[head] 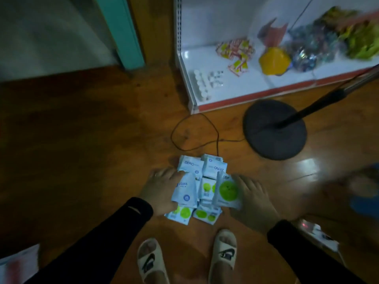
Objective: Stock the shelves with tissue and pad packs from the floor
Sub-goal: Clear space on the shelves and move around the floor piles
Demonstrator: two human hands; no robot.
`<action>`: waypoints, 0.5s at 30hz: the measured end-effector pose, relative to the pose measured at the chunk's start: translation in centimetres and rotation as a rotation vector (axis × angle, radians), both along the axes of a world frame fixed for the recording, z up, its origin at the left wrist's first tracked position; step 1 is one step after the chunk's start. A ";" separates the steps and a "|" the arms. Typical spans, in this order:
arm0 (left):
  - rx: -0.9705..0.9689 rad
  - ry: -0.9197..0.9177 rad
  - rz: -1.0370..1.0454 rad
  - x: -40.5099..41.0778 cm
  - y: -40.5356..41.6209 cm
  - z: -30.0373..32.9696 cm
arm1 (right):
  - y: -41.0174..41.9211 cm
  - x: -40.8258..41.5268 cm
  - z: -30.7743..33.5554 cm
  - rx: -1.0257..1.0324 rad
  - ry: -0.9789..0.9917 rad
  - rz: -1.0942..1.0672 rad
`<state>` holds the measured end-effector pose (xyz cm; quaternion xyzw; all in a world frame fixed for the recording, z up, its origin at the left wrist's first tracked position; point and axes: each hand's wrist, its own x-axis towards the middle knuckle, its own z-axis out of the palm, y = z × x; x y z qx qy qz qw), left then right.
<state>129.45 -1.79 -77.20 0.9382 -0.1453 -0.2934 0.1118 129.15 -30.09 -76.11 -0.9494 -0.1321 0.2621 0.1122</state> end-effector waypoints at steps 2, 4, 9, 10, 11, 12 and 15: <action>0.002 -0.021 -0.022 1.0 -1.8 -6.9 | -0.3 1.7 -6.8 0.010 0.002 -0.012; -0.010 -0.053 -0.007 1.5 -3.5 -13.2 | -0.5 3.3 -13.3 0.030 -0.019 -0.022; 0.123 0.090 0.016 0.9 -5.6 -24.6 | -0.4 4.4 -25.9 -0.070 0.047 0.089; 0.120 0.138 0.015 0.6 -5.7 -25.7 | -0.5 4.0 -27.3 -0.125 0.093 0.130; 0.108 0.168 0.021 0.3 -5.6 -26.1 | -0.5 3.6 -28.0 -0.160 0.118 0.155; 0.096 0.173 0.027 0.2 -5.4 -26.0 | -0.5 3.3 -28.0 -0.169 0.124 0.157; 0.059 0.115 0.060 0.4 -4.1 -22.5 | -0.2 2.9 -24.6 -0.145 0.134 0.120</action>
